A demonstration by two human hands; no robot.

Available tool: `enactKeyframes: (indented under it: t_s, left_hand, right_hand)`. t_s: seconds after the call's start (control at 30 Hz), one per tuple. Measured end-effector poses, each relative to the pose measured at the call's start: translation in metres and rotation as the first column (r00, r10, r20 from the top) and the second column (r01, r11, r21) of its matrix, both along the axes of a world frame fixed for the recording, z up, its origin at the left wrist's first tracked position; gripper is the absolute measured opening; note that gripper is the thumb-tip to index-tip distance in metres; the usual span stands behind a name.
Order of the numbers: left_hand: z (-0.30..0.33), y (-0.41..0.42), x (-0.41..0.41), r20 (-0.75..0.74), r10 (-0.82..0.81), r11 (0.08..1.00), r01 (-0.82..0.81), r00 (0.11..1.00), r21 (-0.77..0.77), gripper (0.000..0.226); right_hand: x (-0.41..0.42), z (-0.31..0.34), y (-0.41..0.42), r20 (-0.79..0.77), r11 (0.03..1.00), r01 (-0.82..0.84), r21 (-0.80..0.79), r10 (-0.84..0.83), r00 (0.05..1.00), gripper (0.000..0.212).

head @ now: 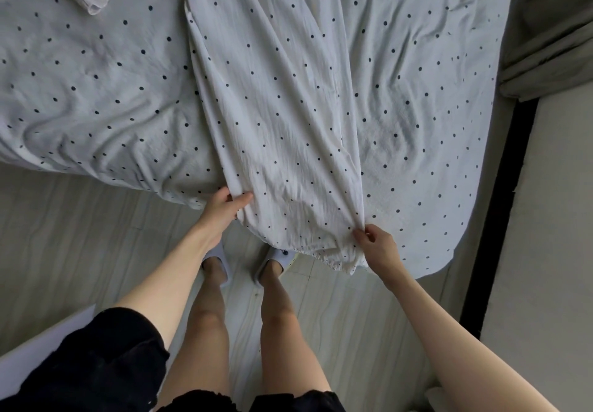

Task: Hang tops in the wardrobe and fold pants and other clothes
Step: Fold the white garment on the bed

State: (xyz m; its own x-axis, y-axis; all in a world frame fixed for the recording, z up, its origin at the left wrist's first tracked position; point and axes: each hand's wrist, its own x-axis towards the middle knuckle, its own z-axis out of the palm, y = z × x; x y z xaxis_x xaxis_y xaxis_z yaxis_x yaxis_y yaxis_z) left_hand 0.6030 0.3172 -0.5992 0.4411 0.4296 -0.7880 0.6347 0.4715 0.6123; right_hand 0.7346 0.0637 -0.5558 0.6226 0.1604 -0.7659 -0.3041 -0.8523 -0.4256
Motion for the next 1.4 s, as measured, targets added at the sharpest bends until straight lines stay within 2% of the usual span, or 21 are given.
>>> enactKeyframes:
  t_s: [0.13,0.33,0.47,0.6,0.67,0.77,0.93,1.1,1.23,1.33,1.4]
  left_hand:
    - [0.0,-0.003,-0.001,0.01,-0.01,1.0,0.01,1.0,-0.009,0.01]
    - [0.014,-0.001,-0.021,0.03,0.113,0.993,-0.114,0.993,0.04,0.017]
    - [0.028,0.008,-0.042,-0.019,0.144,0.987,-0.143,0.989,0.074,0.022]
    - [0.04,0.019,-0.052,-0.108,0.115,0.988,-0.102,0.987,0.116,0.009]
    - [0.046,0.028,-0.048,-0.134,0.116,0.988,-0.1,0.984,0.116,0.012]
    - [0.062,0.05,-0.035,-0.118,0.148,0.981,-0.131,0.982,0.139,0.033]
    - [0.088,0.094,0.003,-0.021,0.145,0.96,-0.135,0.989,0.247,0.031]
    - [0.116,0.157,0.07,0.108,0.03,0.917,-0.071,0.994,0.393,0.019]
    - [0.13,0.216,0.133,0.122,-0.117,0.854,0.037,0.986,0.519,0.025]
    - [0.135,0.258,0.187,0.129,-0.248,0.776,0.117,0.96,0.619,0.031]
    - [0.138,0.286,0.218,0.094,-0.331,0.684,0.17,0.939,0.709,0.035]
  right_hand:
    - [0.002,0.003,-0.002,0.035,1.0,-0.016,-0.011,0.016,0.999,0.03]
    - [-0.007,0.009,0.002,-0.029,1.0,-0.011,-0.006,0.011,1.0,0.022]
    - [-0.026,0.016,0.011,-0.119,1.0,-0.006,0.007,0.007,0.993,0.024]
    - [-0.03,0.023,0.026,-0.149,0.999,-0.031,-0.031,0.026,0.988,0.021]
    - [-0.018,0.028,0.035,-0.127,0.998,-0.047,-0.05,0.041,0.991,0.023]
    - [0.009,0.043,0.058,-0.06,0.998,-0.047,-0.037,0.045,0.997,0.036]
    - [0.051,0.072,0.109,0.03,0.997,-0.051,0.05,0.049,0.998,0.039]
    - [0.103,0.105,0.19,0.188,0.987,-0.093,0.131,0.067,0.98,0.036]
    - [0.157,0.123,0.262,0.344,0.977,-0.143,0.157,0.082,0.935,0.025]
    - [0.204,0.134,0.321,0.412,0.977,-0.088,0.192,0.001,0.911,0.026]
    - [0.233,0.135,0.36,0.419,0.986,-0.034,0.163,-0.038,0.907,0.028]
